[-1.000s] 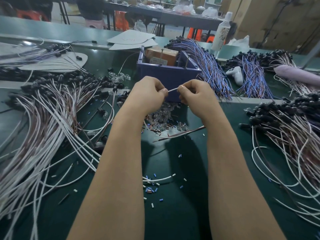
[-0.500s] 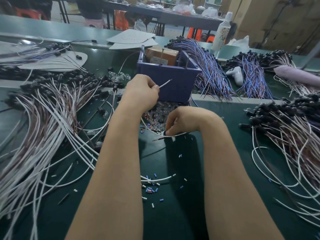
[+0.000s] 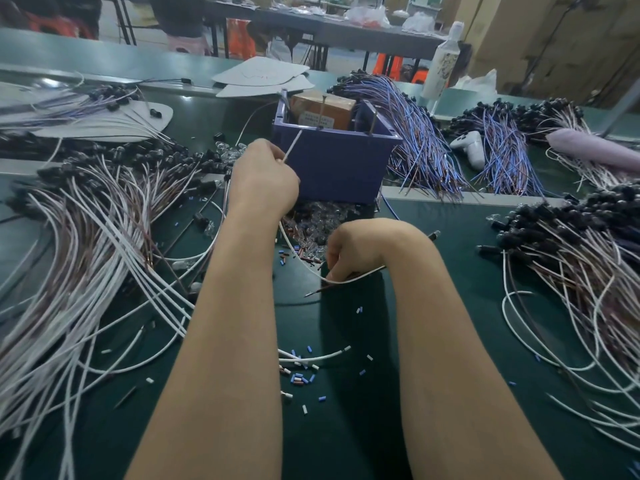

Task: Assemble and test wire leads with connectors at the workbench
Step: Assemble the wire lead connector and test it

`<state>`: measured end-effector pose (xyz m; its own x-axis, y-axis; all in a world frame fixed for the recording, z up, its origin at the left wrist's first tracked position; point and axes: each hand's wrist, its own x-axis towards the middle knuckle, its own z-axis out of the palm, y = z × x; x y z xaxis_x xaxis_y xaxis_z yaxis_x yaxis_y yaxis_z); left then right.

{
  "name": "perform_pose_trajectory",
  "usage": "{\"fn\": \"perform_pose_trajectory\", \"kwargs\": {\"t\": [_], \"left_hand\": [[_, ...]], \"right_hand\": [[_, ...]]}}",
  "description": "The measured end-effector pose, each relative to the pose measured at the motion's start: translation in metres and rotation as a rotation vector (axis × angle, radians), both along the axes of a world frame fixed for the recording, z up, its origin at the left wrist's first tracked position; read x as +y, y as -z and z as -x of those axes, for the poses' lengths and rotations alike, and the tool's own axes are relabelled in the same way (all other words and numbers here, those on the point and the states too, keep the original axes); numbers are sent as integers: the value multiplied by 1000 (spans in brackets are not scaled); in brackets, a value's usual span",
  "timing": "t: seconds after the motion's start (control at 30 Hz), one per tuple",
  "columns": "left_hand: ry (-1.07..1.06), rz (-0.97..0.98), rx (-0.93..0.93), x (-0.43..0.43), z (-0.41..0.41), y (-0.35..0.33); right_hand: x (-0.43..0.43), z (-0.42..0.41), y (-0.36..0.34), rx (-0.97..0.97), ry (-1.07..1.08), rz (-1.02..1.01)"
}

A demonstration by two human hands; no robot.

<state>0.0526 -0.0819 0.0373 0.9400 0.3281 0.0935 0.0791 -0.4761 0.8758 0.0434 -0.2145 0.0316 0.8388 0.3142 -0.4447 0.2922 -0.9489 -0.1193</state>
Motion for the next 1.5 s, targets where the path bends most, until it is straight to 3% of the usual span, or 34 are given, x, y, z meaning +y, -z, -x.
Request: {"fn": "perform_pose_trajectory", "kwargs": {"t": [0.23,0.43,0.63,0.77,0.87,1.17,1.33,1.43,1.5], "left_hand": [[-114,-37,-83,9,0,-3],[-95,-48,-100,11,3,-9],[-74,-60,-109,6,6,-10],[-74,-44,-117,7,4,-10],[-72,-34,-127,8,3,-10],[-7,73,-284,9,4,-14],[145,44,-138,-2,4,-7],[114,171,-98,-5,1,-5],[93,331,-82,-6,-1,-6]], "right_hand": [[6,-1,4,-9,8,-51],[-29,-6,-10,-165,282,-304],[-34,-3,-3,102,216,-209],[-13,-3,-1,43,56,-28],[-9,-4,0,6,20,-38],[-16,-4,-17,-309,130,-392],[-17,-2,-30,-499,194,-692],[-17,0,-34,-676,233,-875],[-17,1,-35,-683,227,-941]]}}
